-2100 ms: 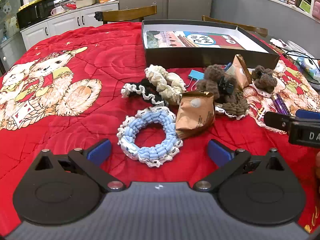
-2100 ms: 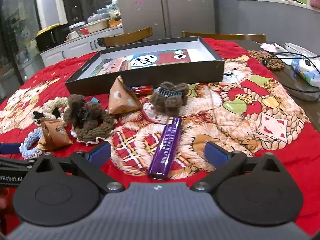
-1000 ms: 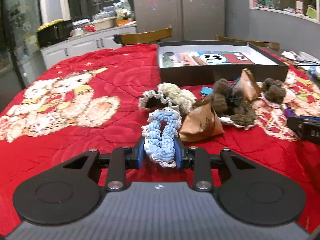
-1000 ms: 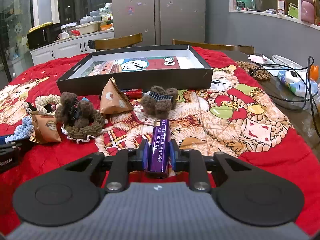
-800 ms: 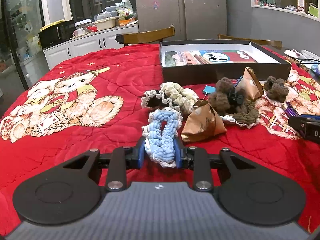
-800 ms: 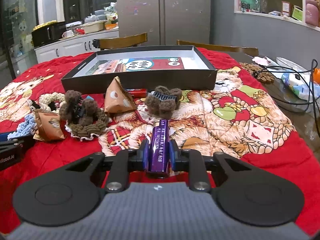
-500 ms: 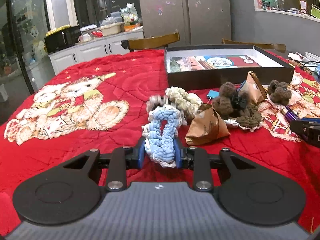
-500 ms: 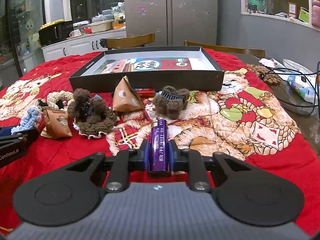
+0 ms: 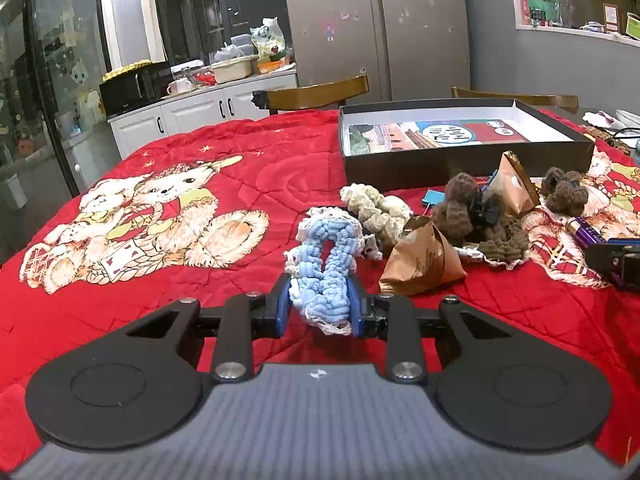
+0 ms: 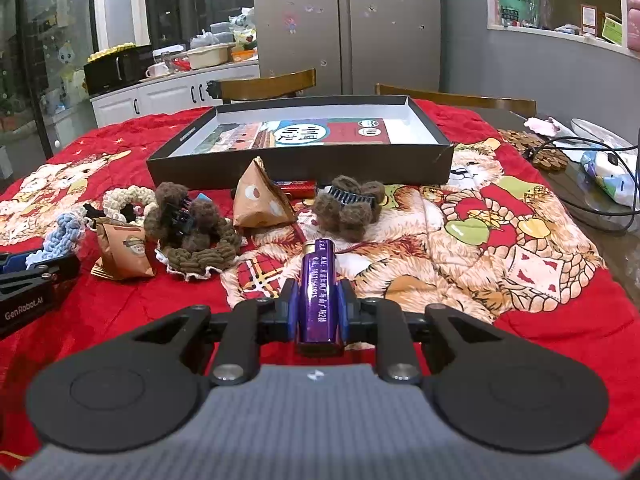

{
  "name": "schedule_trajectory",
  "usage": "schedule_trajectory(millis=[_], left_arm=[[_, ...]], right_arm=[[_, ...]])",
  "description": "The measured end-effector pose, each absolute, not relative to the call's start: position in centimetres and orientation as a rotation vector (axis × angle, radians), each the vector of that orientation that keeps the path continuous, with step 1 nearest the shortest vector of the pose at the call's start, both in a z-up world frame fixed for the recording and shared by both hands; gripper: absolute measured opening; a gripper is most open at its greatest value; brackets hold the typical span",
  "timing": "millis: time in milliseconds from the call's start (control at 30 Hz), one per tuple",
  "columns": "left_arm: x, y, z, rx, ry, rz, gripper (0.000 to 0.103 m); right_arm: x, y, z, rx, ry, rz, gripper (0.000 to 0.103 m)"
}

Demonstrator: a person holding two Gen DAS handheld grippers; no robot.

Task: Organize objects
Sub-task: 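Carry the blue ring and purple tube over the black box with both grippers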

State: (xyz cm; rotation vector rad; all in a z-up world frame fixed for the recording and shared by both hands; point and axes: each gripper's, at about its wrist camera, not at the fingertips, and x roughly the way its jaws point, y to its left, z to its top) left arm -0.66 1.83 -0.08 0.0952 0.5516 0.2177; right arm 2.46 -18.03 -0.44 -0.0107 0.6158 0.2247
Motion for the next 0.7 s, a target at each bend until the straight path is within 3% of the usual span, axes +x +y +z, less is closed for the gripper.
schedule_trajectory(millis=[700], left_arm=[[-1.6,1.6,0.3,0.104,0.497,0.233,0.034]], right_arm=[[2.2,-18.8,1.2,0.050,0.549,0.259,0.023]])
